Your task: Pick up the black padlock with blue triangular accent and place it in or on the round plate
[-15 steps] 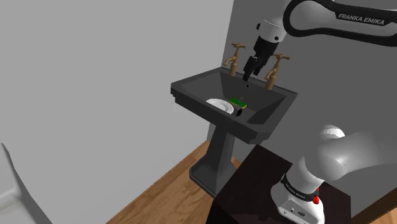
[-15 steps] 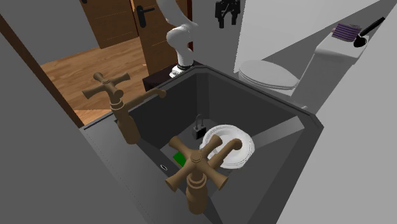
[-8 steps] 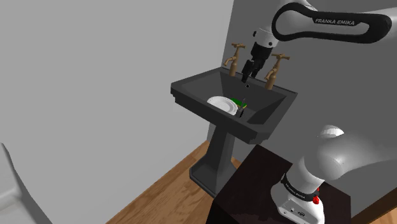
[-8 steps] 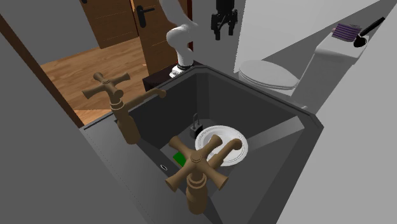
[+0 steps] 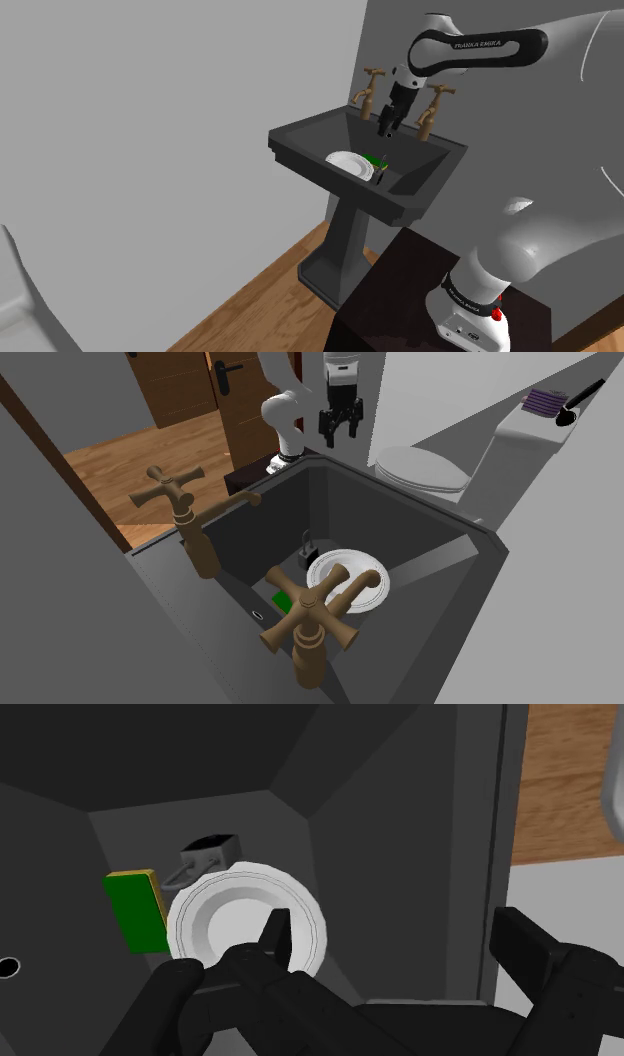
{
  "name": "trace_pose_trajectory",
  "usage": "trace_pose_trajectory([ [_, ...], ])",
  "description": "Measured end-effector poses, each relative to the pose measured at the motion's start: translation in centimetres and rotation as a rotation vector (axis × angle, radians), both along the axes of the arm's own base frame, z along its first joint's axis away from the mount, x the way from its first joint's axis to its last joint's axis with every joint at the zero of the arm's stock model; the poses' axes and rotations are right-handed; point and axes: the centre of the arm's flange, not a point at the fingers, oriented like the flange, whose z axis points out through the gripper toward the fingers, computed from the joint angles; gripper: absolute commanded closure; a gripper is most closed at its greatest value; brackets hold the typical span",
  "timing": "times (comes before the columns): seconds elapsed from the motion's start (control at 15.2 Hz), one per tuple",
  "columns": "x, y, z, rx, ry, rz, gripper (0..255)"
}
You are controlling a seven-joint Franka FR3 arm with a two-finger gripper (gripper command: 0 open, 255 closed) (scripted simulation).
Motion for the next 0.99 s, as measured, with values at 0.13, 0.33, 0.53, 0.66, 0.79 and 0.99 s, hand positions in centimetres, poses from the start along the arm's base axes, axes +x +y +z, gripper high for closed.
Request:
trace_pose_trajectory([
  [0.13, 1.2, -2.2, -1.4, 0.012, 0.012, -0.005, 0],
  [0.33, 2.8, -5.4, -3.9, 0.030, 0.031, -0.013, 0],
  [0.53, 4.2, -8.6, -5.9, 0.048, 0.049, -0.020, 0],
  [0.66, 5.0, -10.7, -7.3, 0.060, 0.062, -0.025, 0],
  [0.79, 5.5, -12.9, -9.4, 0.072, 0.074, -0.031, 0],
  [0.99, 6.9, -16.5, -12.0, 0.089, 0.093, -0.037, 0],
])
